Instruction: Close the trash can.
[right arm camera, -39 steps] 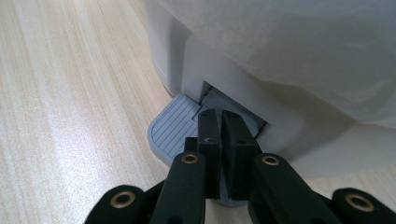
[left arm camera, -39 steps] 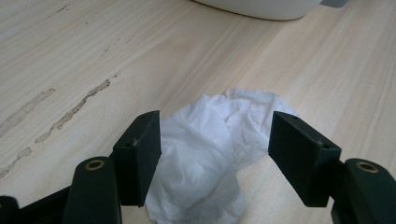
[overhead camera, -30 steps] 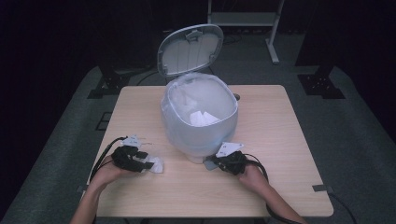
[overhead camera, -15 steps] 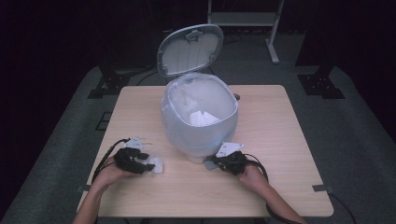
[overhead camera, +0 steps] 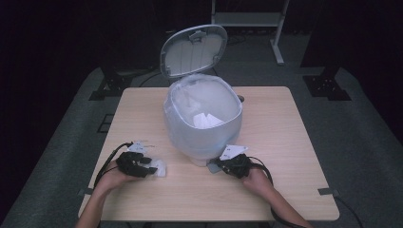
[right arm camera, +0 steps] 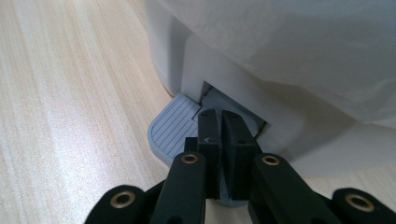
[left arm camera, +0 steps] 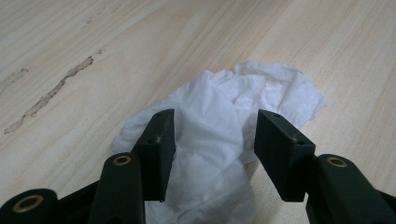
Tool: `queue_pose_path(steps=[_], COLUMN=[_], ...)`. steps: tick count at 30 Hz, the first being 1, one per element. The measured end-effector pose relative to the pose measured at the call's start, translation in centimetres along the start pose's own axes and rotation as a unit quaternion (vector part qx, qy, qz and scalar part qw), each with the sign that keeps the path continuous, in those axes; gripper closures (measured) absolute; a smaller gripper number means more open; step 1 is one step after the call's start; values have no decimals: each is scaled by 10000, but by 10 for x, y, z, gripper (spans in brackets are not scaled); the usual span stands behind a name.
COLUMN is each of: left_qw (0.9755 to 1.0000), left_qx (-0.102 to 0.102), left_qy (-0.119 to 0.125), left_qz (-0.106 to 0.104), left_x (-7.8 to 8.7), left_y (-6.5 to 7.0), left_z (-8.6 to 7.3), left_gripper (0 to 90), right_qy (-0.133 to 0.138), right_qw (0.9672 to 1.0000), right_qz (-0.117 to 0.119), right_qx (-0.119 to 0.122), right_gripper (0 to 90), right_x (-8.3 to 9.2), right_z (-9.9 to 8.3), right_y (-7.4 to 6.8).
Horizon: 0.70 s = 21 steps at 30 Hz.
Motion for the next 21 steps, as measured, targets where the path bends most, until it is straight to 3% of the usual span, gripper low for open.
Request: queue_pose_path(steps=[4, 7, 10, 16, 21], left_qw=[9997, 9996, 9993, 9986, 9982], left_qx=[-143, -118, 67, 135, 347], left_qy=[-4, 9, 116, 144, 308], left_qz=[202, 264, 351, 485, 373], left_x=[-1, -1, 0, 1, 1], left_y=[0, -1, -5, -9, -14], left_z=[0, 0, 1, 3, 3], left_gripper=[500, 546, 624, 740, 825], right_qy=[-12, -17, -15, -11, -2], right_qw=[10000, 10000, 10000, 10000, 10000], right_qz=[-14, -18, -28, -17, -12], right_qx=[7, 14, 27, 23, 17], right_gripper=[860, 860, 860, 860, 860], right_x=[0, 0, 0, 0, 0], right_z=[0, 0, 0, 0, 0], right_y=[0, 0, 0, 0, 0])
Point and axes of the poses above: each handheld gripper's, and its own axes: x roughly backward along the jaws, z roughly out of its top, y roughly to its right, the point moved 10 cm from there along -x, roughly forward along the jaws, and after that the axes turned 15 degrees about x, right-handed, at the moved point
